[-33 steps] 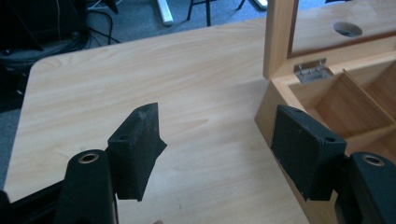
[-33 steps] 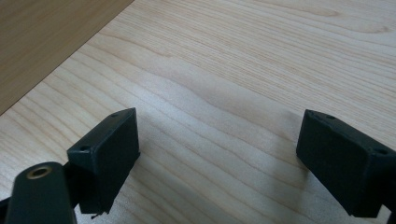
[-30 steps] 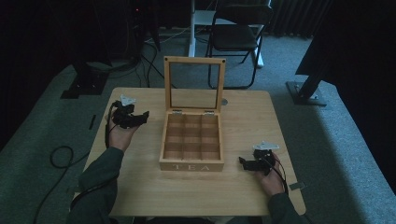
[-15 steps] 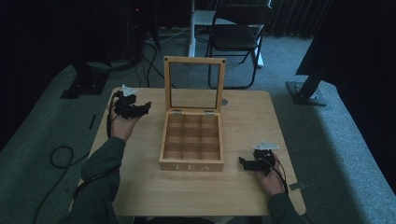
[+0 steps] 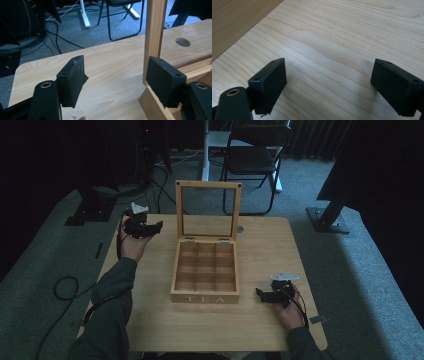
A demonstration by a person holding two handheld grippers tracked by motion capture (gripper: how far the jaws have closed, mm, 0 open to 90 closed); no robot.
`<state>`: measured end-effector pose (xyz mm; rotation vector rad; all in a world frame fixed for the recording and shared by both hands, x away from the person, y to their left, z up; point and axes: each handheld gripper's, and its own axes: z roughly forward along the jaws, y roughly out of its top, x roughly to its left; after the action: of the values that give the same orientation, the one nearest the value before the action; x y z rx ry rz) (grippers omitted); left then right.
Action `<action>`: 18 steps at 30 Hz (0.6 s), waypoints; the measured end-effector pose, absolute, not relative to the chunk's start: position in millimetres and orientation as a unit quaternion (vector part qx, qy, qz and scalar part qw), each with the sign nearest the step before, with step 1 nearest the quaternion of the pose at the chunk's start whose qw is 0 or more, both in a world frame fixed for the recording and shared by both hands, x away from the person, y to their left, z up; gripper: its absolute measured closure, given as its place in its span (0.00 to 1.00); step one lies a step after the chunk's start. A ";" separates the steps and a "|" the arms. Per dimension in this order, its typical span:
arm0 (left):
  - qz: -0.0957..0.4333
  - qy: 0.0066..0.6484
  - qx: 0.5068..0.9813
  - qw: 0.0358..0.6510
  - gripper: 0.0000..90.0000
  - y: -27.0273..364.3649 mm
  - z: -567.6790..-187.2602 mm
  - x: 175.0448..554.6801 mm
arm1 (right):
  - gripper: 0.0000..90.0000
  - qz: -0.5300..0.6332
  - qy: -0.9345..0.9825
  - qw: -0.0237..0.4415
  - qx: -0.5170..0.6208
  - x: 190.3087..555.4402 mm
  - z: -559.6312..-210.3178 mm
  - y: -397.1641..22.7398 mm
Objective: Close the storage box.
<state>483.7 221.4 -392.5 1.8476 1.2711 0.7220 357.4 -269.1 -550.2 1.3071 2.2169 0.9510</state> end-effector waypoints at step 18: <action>0.283 0.490 0.729 0.385 0.33 204.1 -379.9 503.2 | 0.14 0.340 0.792 0.198 0.467 357.4 -550.3 -269.1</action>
<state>503.2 204.1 -379.9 1.8575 1.2474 0.7209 357.4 -269.1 -550.3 1.3067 2.2166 0.9521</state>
